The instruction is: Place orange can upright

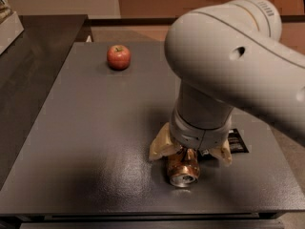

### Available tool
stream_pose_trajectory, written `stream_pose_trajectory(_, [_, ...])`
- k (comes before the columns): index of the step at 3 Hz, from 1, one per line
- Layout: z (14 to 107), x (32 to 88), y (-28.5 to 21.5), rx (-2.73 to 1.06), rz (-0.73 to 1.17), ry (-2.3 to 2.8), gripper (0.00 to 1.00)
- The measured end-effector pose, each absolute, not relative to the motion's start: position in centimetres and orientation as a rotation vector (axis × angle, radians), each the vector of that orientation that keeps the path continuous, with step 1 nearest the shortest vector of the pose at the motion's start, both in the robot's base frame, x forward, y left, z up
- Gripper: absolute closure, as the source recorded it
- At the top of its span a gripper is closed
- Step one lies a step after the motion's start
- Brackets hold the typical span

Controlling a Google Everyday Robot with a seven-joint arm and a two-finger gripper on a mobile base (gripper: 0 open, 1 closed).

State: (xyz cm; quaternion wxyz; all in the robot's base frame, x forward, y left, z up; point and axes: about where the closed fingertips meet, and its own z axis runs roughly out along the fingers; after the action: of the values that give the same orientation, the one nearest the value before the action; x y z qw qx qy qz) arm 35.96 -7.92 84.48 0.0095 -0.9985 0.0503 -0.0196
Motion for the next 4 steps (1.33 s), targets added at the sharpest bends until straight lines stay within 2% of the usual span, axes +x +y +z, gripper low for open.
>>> stream_pose_trajectory(3, [85.7, 37.3, -5.6, -3.138, -0.116, 0.218, 0.87])
stream_pose_trajectory(4, [86.8, 39.3, -2.8, -3.047, -0.101, 0.397, 1.00])
